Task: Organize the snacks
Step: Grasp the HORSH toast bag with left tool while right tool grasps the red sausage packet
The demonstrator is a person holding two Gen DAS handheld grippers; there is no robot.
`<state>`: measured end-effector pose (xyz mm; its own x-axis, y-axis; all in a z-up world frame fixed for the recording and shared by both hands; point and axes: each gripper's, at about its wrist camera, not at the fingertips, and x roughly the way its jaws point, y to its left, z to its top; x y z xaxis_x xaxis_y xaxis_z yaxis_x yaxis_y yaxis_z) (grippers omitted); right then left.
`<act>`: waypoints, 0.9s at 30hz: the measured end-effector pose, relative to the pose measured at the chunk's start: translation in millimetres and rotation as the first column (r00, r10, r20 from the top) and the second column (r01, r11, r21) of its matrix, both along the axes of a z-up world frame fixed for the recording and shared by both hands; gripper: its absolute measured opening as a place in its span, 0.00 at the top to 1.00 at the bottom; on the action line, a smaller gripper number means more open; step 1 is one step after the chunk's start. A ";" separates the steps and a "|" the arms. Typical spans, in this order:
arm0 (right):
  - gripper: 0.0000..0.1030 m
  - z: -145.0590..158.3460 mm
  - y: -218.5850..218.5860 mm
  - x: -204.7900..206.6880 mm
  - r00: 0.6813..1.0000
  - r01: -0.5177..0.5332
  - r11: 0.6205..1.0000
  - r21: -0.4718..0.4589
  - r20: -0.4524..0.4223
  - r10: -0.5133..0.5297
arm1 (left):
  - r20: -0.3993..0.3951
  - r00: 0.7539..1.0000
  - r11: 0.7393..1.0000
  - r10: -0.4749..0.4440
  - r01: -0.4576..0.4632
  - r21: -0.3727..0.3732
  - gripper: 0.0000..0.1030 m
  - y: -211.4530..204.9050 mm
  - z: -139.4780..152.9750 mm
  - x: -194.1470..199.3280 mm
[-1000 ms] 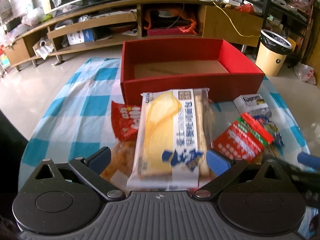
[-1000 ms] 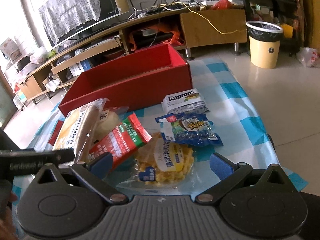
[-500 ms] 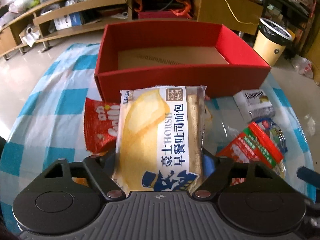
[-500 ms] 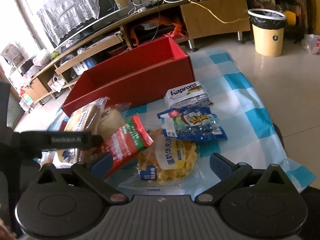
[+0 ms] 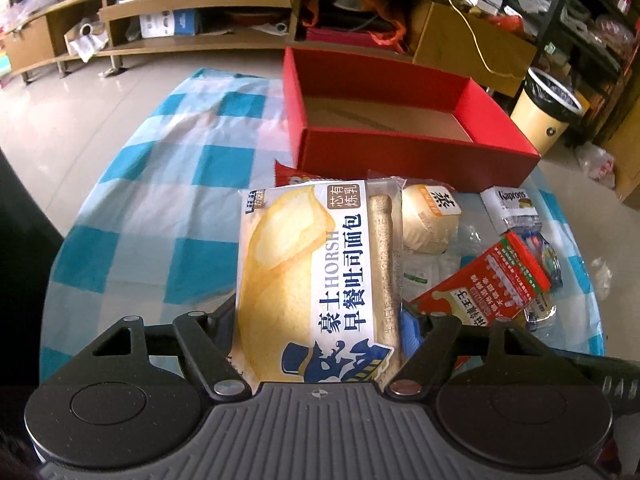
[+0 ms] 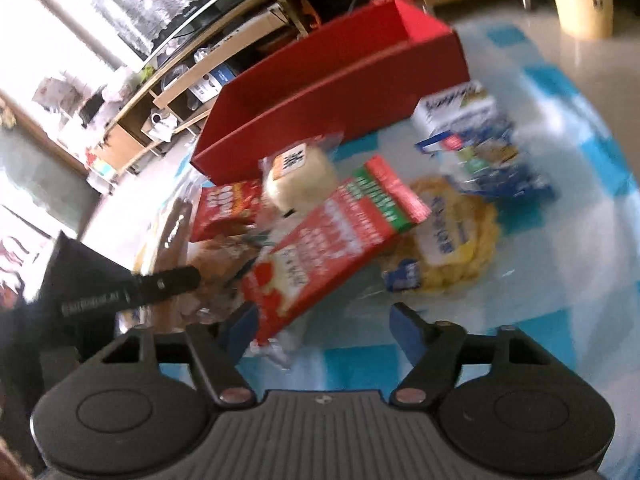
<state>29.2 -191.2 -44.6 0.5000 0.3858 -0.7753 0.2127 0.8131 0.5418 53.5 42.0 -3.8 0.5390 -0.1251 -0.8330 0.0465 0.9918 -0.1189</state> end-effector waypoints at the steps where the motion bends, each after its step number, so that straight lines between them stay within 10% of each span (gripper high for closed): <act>1: 0.40 0.0 0.6 2.9 1.000 0.020 0.999 0.029 -0.014 -0.020 | 0.003 1.000 1.000 -0.001 0.001 -0.003 0.23 1.6 0.8 -0.7; 10: 0.40 4.1 17.9 45.0 0.989 0.119 0.990 0.077 -0.097 -0.112 | 0.014 1.000 0.999 0.003 -0.003 -0.047 0.23 15.1 1.4 -8.5; 21: 0.37 -19.0 52.6 93.0 0.973 0.121 0.986 -0.117 -0.185 -0.141 | 0.019 1.000 1.000 -0.003 0.003 -0.002 0.22 20.3 -8.4 -10.0; 27: 0.57 -20.9 35.4 82.9 0.981 0.100 0.994 -0.036 -0.161 -0.104 | 0.018 1.000 1.000 0.000 0.001 -0.008 0.23 22.0 -9.1 -11.7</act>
